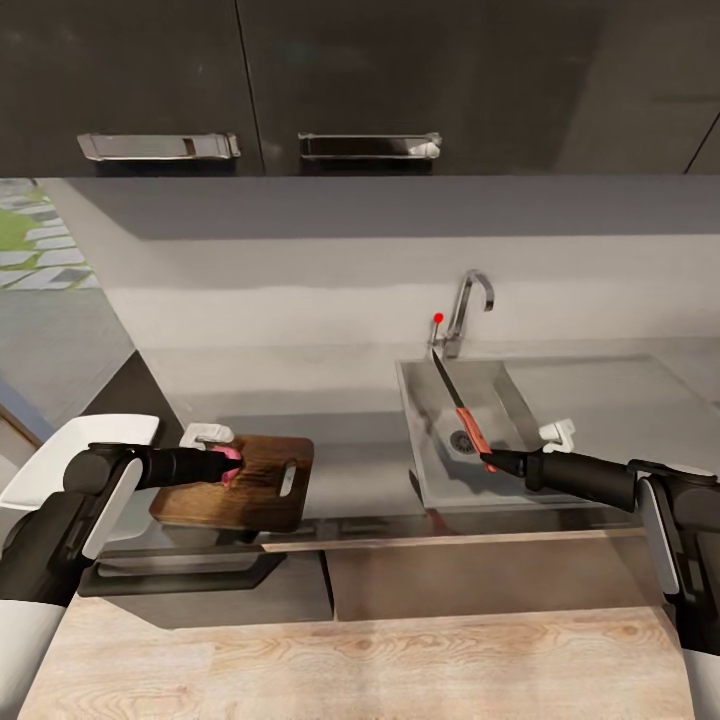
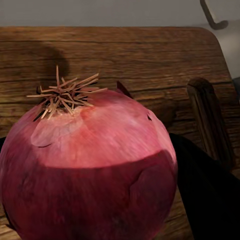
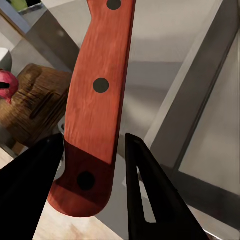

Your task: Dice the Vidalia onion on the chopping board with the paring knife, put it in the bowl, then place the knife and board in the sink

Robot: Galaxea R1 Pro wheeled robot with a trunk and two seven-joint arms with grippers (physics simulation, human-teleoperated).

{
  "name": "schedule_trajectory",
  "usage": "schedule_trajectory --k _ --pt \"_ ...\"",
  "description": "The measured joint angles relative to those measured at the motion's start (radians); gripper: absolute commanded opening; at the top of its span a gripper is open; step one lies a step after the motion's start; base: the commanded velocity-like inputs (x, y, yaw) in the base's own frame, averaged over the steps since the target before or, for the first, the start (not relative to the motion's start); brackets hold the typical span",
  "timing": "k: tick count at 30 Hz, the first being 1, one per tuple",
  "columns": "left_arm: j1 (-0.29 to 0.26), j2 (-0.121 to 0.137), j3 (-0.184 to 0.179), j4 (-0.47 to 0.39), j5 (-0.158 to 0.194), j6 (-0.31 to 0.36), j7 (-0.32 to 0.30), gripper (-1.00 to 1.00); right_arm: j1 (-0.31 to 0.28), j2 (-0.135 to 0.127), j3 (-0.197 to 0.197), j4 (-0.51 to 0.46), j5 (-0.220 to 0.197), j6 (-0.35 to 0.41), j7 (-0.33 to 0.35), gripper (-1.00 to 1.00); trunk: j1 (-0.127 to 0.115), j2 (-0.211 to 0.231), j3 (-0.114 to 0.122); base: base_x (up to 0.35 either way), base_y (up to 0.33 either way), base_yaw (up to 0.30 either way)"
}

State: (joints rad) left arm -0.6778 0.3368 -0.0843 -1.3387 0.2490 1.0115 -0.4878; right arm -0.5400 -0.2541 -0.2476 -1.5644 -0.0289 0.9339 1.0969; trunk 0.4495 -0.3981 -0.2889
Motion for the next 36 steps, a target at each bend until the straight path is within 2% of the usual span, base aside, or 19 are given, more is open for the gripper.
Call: schedule_trajectory --k 24,31,36 --pt "-0.001 -0.001 0.0 -0.005 -0.002 -0.002 0.002 -1.0 0.0 0.001 0.001 0.0 0.0 -0.002 0.0 -1.0 0.0 -0.001 -0.025 0.0 0.0 0.0" --pt "-0.001 -0.001 0.0 -0.008 -0.003 -0.001 0.001 -1.0 0.0 0.001 0.0 0.0 0.0 -0.002 0.001 -1.0 0.0 -0.001 -0.027 0.001 0.0 0.0" --pt "-0.001 -0.001 0.0 -0.003 0.015 0.003 0.002 -1.0 0.0 0.001 0.0 0.0 0.0 -0.002 0.002 -1.0 0.0 0.0 -0.027 0.092 0.0 0.0"
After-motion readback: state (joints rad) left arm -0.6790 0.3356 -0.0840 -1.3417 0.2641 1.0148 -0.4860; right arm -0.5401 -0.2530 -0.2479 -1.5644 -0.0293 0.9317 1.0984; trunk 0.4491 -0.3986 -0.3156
